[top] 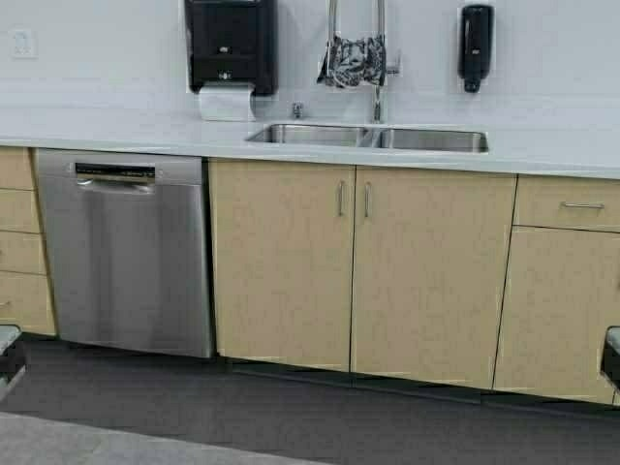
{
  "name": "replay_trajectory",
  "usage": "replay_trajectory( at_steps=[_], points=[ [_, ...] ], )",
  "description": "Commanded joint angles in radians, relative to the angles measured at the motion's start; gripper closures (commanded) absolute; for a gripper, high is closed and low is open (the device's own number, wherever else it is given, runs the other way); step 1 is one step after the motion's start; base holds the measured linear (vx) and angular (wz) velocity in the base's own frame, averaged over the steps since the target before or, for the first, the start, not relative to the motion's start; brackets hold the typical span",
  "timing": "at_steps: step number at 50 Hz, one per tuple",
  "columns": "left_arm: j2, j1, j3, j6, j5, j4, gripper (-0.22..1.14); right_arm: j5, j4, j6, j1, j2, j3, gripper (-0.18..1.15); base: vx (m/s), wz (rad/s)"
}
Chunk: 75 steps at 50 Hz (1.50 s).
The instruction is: Get the cloth and wipe up the spill under the wine glass
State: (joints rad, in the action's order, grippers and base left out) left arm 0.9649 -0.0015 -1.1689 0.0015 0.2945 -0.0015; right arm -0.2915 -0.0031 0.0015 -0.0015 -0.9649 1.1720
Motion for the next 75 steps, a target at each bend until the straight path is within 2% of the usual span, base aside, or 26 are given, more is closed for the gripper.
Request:
replay_trajectory(
  at_steps=[1,7,17,36,54,75],
  points=[
    [0.052,-0.009,-0.008,-0.035,-0.012,-0.002,0.94,-0.012,0.005,0.008,0.006,0.006,0.003,0.96,0.0,0.0],
    [0.064,-0.009,-0.005,-0.043,-0.012,0.0,0.88,-0.015,-0.002,0.003,0.008,0.005,0.0,0.92,0.0,0.0],
    [0.06,-0.009,-0.003,-0.055,-0.012,0.0,0.89,-0.015,-0.052,-0.021,0.006,0.005,-0.005,0.92,0.0,0.0],
    [0.061,-0.009,-0.003,-0.064,-0.012,0.0,0.89,-0.015,-0.054,-0.028,-0.011,0.005,-0.005,0.92,0.06,-0.06],
    [0.038,-0.009,-0.002,-0.063,-0.006,0.0,0.89,-0.067,-0.054,0.021,-0.069,0.029,-0.003,0.92,0.19,-0.04],
    [0.011,-0.009,-0.008,-0.064,0.008,0.0,0.89,-0.086,-0.058,0.06,-0.074,0.04,-0.002,0.92,0.32,0.0]
  ],
)
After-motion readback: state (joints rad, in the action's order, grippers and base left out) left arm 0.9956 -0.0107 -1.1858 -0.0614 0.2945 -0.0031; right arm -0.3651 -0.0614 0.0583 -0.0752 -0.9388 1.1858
